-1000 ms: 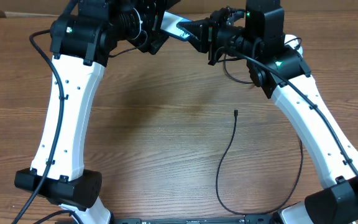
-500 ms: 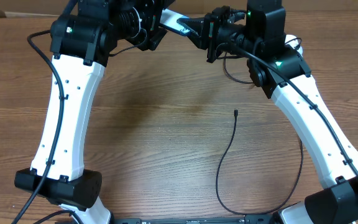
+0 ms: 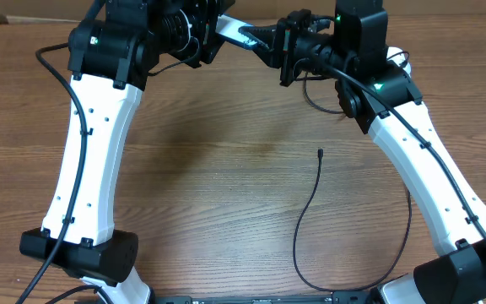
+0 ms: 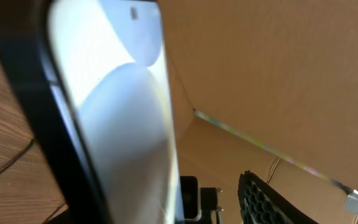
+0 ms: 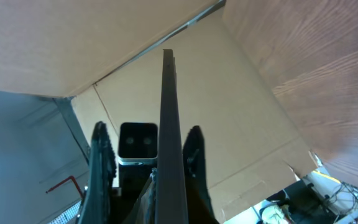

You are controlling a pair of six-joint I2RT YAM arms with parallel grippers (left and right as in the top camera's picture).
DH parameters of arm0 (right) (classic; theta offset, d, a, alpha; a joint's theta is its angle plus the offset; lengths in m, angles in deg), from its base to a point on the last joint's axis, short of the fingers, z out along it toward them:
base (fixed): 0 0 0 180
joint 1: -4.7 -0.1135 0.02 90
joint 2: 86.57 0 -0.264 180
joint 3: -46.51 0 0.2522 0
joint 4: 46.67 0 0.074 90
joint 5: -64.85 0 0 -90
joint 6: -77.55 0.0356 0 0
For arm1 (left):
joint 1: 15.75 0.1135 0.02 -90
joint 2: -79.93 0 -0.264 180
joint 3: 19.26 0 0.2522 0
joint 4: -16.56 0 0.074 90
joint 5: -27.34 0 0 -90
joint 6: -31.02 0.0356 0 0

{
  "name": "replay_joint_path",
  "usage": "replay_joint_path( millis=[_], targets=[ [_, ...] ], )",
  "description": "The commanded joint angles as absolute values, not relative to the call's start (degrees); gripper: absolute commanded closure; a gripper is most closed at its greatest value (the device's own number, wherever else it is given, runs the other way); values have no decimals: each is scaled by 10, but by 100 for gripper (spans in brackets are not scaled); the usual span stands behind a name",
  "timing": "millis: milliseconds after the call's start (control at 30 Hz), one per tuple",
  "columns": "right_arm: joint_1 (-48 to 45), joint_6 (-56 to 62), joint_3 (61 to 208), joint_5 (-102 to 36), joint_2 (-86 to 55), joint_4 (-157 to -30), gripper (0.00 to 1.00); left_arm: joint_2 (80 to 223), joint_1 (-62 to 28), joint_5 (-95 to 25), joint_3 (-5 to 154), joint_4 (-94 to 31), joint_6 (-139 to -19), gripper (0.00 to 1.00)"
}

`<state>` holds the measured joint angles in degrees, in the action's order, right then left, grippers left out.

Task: Plug charger to phone and switch on socket
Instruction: 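Hold the phone raised between both grippers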

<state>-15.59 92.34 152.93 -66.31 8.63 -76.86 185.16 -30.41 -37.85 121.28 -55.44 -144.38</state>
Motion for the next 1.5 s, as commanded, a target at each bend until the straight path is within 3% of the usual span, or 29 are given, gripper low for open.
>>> replay_joint_path(
  millis=[0, 367, 900, 1467],
  targets=[
    [-156, 923, 1541, -673, 74, -772, 96, 1857, -307, -382, 1212, -552, -1454, 45],
    [-156, 922, 1541, -676, 74, -772, 96, 1857, -307, -382, 1212, -552, -1461, 58],
    [-156, 921, 1541, -715, 74, -755, 96, 1857, -307, -382, 1212, -552, -1464, 56],
    [-156, 911, 1541, -711, 74, -755, 96, 1857, -307, -382, 1212, -552, -1464, 81]
  ],
)
